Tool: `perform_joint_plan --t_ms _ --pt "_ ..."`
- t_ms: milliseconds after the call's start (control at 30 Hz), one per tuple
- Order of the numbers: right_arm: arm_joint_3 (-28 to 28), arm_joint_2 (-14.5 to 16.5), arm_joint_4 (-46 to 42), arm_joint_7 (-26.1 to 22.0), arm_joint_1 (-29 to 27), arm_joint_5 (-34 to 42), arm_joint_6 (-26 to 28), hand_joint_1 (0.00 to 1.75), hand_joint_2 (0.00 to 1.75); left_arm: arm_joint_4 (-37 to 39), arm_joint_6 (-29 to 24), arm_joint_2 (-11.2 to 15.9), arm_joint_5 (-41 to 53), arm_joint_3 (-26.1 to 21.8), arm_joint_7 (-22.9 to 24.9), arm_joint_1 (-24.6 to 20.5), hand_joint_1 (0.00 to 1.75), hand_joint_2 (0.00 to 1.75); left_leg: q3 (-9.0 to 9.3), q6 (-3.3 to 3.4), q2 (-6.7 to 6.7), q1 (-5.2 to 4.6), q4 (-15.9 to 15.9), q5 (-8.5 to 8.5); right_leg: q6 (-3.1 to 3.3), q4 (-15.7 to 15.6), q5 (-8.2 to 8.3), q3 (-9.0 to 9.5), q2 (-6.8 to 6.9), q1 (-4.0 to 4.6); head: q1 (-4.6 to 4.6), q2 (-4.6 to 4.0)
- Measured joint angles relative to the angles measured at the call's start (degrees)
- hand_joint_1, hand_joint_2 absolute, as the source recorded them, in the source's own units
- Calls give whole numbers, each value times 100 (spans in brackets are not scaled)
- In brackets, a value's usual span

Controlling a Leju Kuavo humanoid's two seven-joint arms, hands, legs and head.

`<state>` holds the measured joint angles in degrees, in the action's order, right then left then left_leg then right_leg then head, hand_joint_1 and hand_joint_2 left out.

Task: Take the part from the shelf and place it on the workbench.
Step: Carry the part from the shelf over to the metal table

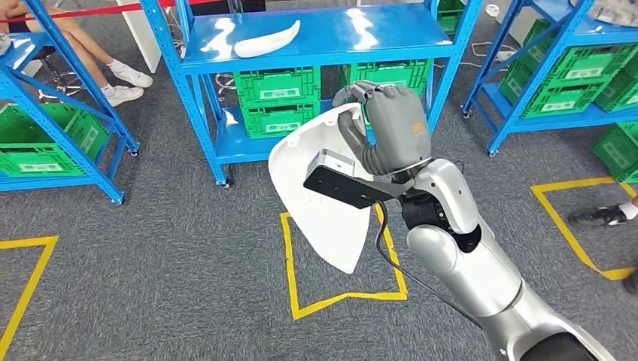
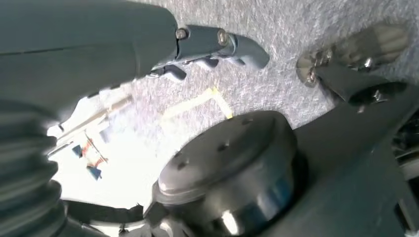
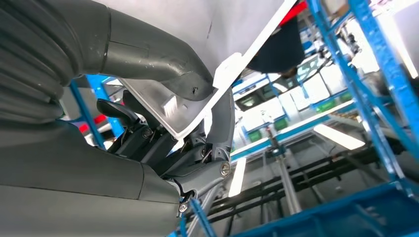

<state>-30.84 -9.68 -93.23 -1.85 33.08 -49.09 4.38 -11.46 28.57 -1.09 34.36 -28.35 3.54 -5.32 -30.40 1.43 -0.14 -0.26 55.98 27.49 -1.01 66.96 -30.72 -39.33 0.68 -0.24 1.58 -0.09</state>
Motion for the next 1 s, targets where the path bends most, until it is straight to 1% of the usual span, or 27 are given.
perform_joint_plan --t_ms 33,67,100,133,167,200,233,267,300,367,400,433,500,533,567,600,633,667,700,733,767,800,867,900,933,967,1000 --pt "0 0 4 -1 -5 -2 -13 175 175 1 0 -4 0 0 3 6 0 175 -45 0 -44 5 11 -30 -27 379 -178 -144 -20 -17 0 0" --pt "0 0 8 -1 -9 -4 -22 175 175 3 0 -11 0 0 8 14 0 175 -86 -8 -95 11 26 -54 -50 635 -269 -231 -26 -33 1 0" --pt "0 0 12 -2 -10 -5 -25 175 175 5 0 -16 0 0 14 23 0 175 -126 -22 -151 22 50 -72 -69 681 -251 -213 -30 -48 1 0" --pt "0 0 14 -3 -7 -7 -25 175 175 7 0 -18 0 0 21 32 0 175 -161 -40 -210 37 82 -83 -85 499 -136 -81 -42 -66 1 0" --pt "0 0 14 -4 -3 -8 -25 175 175 9 0 -19 0 0 26 37 0 175 -192 -62 -268 54 121 -85 -102 127 34 148 -87 -91 1 0" --pt "0 0 14 -5 2 -9 -25 175 175 9 0 -17 0 0 30 38 0 175 -229 -92 -324 67 161 -83 -115 -267 142 384 -194 -118 0 0" --pt "0 2 14 -7 7 -9 -24 175 175 9 0 -15 0 -1 32 32 0 175 -272 -133 -380 71 205 -82 -103 -573 213 548 -281 -134 2 0" --pt "0 4 13 -7 8 -9 -24 175 175 8 0 -13 0 -1 33 29 0 175 -314 -178 -428 72 236 -87 -78 -748 231 633 -345 -140 5 0" --pt "0 6 13 -7 8 -9 -24 175 175 8 0 -10 0 -2 37 30 0 175 -352 -227 -475 74 246 -103 -36 -788 207 638 -368 -131 7 0" --pt "0 15 11 -7 12 -10 -25 175 175 10 0 -8 3 -2 50 49 0 175 -402 -309 -545 88 236 -138 67 -795 249 612 -261 -114 9 0" --pt "0 25 11 -8 16 -12 -24 175 175 12 0 -8 9 -2 57 59 0 175 -436 -338 -498 89 276 -111 115 -807 266 609 -209 -115 16 0" --pt "0 35 11 -10 21 -16 -22 175 175 13 0 -8 17 -2 62 61 0 175 -512 -363 -400 87 420 -16 158 -822 286 606 -149 -119 27 0" --pt "0 49 11 -13 21 -27 -20 175 175 14 0 -13 37 -2 65 44 0 175 -790 -400 -145 82 1043 342 212 -835 306 587 -21 -109 47 0" --pt "0 51 11 -14 21 -35 -21 175 175 14 0 -13 46 -2 66 34 0 175 -960 -416 -78 86 1434 529 225 -834 312 573 48 -97 49 0" --pt "0 52 11 -14 19 -42 -22 175 175 14 0 -13 52 -2 68 28 0 175 -1077 -424 -50 89 1728 640 232 -833 316 562 117 -87 49 0" --pt "0 54 11 -13 20 -54 -24 175 175 14 0 -12 57 -2 71 27 0 175 -1107 -423 -37 88 1853 656 237 -832 319 554 185 -79 49 0" --pt "0 56 11 -13 21 -66 -25 175 175 14 0 -11 61 -2 74 28 0 175 -1017 -414 -22 87 1747 566 237 -832 322 552 251 -72 49 1" --pt "0 57 11 -11 24 -78 -24 175 175 14 0 -8 63 -2 78 29 0 175 -819 -395 16 84 1430 404 234 -831 324 556 316 -68 50 1" --pt "0 57 10 -10 30 -88 -24 175 175 14 0 -5 66 -2 80 27 0 175 -569 -366 128 70 997 252 228 -830 327 563 381 -61 50 1" --pt "1 57 8 -10 39 -92 -21 175 175 13 0 -2 69 -2 81 19 0 175 -355 -326 242 43 609 141 211 -825 326 566 442 -48 51 1" --pt "1 57 5 -9 48 -95 -21 175 175 11 0 -1 71 -2 81 11 0 175 -217 -281 323 17 343 79 185 -822 331 567 496 -37 51 0" --pt "1 58 3 -9 57 -98 -21 175 175 10 0 -1 76 -2 81 8 0 175 -171 -240 365 -10 222 69 155 -821 336 567 550 -29 51 0" --pt "-1 70 -1 -2 71 -109 -24 175 175 9 0 -1 95 -2 88 17 0 175 -198 -169 246 -21 207 37 88 -831 345 575 644 -24 51 0" --pt "-2 77 -3 4 79 -117 -26 175 175 10 0 -2 105 -2 95 28 0 175 -202 -139 187 -8 189 12 55 -810 316 578 608 -32 50 0" --pt "-2 82 -7 11 88 -125 -28 175 175 10 0 -1 117 -2 101 32 0 175 -204 -106 131 9 169 -15 25 -708 226 543 495 -38 47 0" --pt "-2 83 -10 23 92 -132 -32 175 175 10 0 -1 127 -2 105 29 0 175 -201 -72 76 26 151 -46 1 -492 77 456 337 -45 44 0" --pt "-2 83 -12 42 86 -141 -36 175 175 10 0 -2 136 -2 109 23 0 175 -226 -48 20 34 147 -67 -12 -158 -118 315 161 -55 42 0"
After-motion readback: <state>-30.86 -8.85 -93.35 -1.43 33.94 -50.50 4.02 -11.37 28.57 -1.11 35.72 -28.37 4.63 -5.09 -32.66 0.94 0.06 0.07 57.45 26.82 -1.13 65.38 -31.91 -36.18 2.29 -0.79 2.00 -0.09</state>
